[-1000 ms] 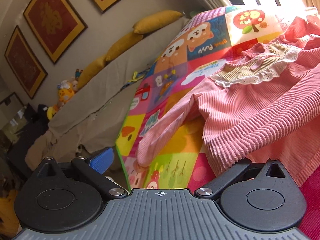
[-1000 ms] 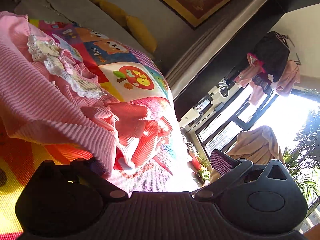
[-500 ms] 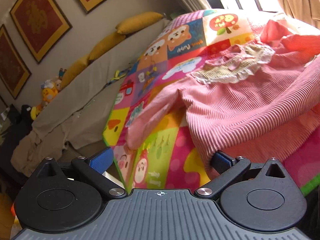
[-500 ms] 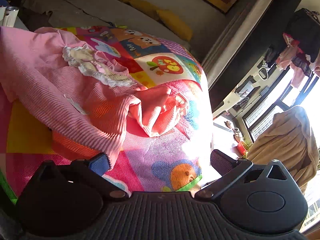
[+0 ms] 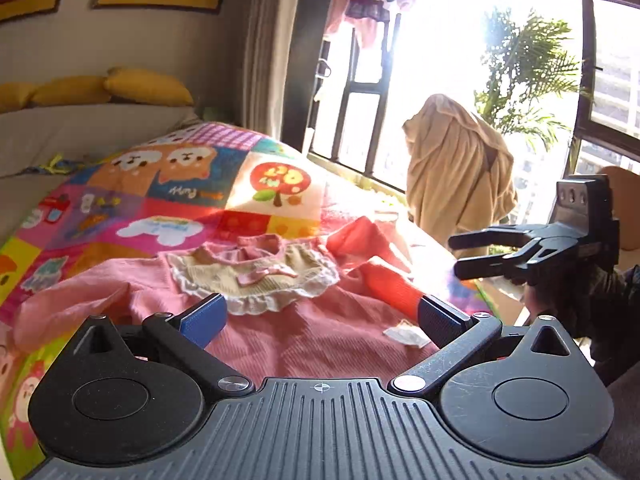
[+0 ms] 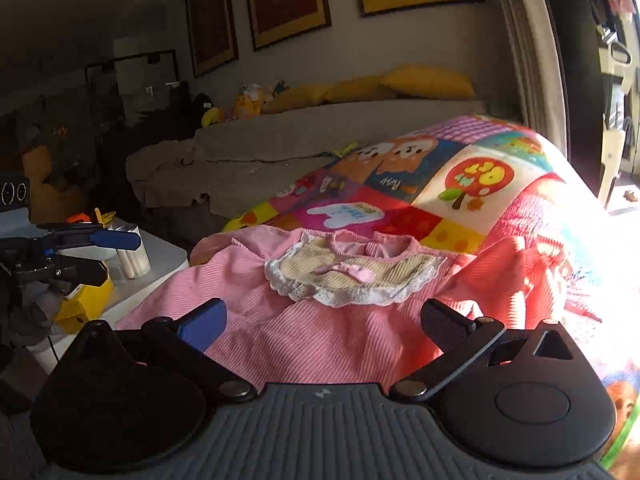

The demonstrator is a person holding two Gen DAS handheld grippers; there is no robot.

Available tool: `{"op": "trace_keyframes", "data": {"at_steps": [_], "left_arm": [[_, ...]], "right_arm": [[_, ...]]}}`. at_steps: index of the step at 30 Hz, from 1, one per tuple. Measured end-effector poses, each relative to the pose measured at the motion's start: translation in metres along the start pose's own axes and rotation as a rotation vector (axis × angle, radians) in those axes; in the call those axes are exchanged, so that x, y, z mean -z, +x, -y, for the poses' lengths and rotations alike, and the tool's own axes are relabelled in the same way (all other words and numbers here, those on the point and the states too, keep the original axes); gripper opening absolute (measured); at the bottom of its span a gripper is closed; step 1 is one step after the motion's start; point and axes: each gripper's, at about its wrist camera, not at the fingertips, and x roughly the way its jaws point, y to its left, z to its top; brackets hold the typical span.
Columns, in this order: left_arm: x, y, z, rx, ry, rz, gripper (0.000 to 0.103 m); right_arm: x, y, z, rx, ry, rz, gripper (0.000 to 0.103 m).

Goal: Fold clothes

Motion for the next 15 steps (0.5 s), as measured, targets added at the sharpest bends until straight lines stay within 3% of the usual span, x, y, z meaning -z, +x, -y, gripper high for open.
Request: {"op": "trace_keyframes", "data": {"at_steps": [3,7,10,15], "left_arm": [[0.001,0.050,-0.011,-0.056,-0.047,-0.068,0.103],[0.004,0.093,-0.038,-0.187,-0.136,-0.186,0.103],[0.005,0.105,-0.057,-0.168,-0.176,-0.242,0.103],[-0.024,0.124,-0.074,-0.082,-0.207,-0.259,0.103]], "right_arm": [[0.005,0.052,0.012,0.081,0.049,-0.093,0.103],[0.014,0.077,0.026,0.204,0.069,-0.173,0.103],[0.027,0.080,0.035,0.211,0.077,-0.216,0.103],[0.018,0.085,0.026,0.192,-0.078,-0.345,0.103]]}}
